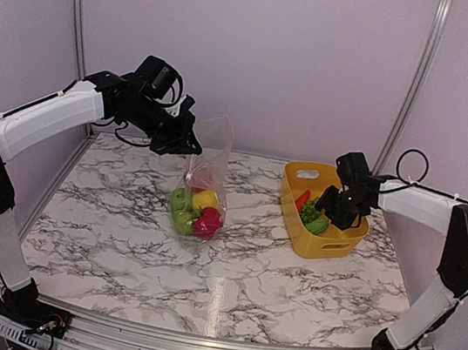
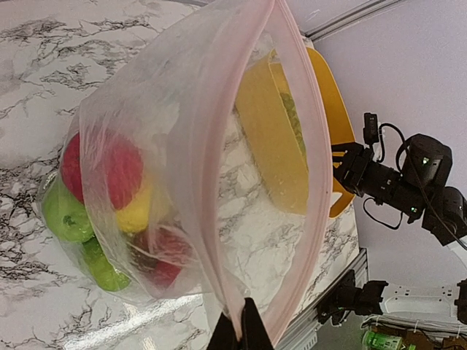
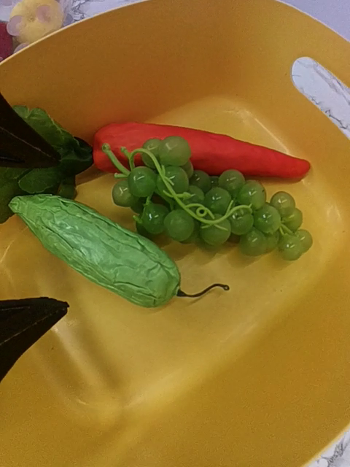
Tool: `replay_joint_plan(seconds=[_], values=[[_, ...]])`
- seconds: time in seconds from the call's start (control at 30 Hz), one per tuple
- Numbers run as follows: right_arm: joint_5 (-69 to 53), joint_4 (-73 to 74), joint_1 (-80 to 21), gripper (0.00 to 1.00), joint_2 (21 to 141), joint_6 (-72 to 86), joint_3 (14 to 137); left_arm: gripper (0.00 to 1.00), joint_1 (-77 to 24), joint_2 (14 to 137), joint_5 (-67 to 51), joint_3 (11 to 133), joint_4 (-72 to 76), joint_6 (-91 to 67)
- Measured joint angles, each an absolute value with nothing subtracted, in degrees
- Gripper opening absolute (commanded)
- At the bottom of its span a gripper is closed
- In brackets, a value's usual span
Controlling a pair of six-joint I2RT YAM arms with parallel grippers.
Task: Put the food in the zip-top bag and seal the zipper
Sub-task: Pick up the fake vegetable from the bin.
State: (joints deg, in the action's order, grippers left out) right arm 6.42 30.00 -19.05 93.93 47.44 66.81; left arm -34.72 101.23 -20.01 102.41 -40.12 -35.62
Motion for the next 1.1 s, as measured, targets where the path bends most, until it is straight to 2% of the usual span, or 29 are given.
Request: replay_joint_plan(seconds=[0.83,1.0,1.1], values=[[3.29,25.58,-15.33,0.52,106.0,51.96,68.62,0.0,-34.72,99.29,-17.47,101.36,-40.16,-35.64],[2.81,25.21,-14.61,0.46,107.55,52.36,69.06,0.0,-34.72,99.26,-16.97,101.36,-40.18,-35.64],[2.57,25.12,-14.5,0.34,107.9,52.4,69.56,0.0,-34.72,99.11,-16.64,101.36,-40.21,-35.64]])
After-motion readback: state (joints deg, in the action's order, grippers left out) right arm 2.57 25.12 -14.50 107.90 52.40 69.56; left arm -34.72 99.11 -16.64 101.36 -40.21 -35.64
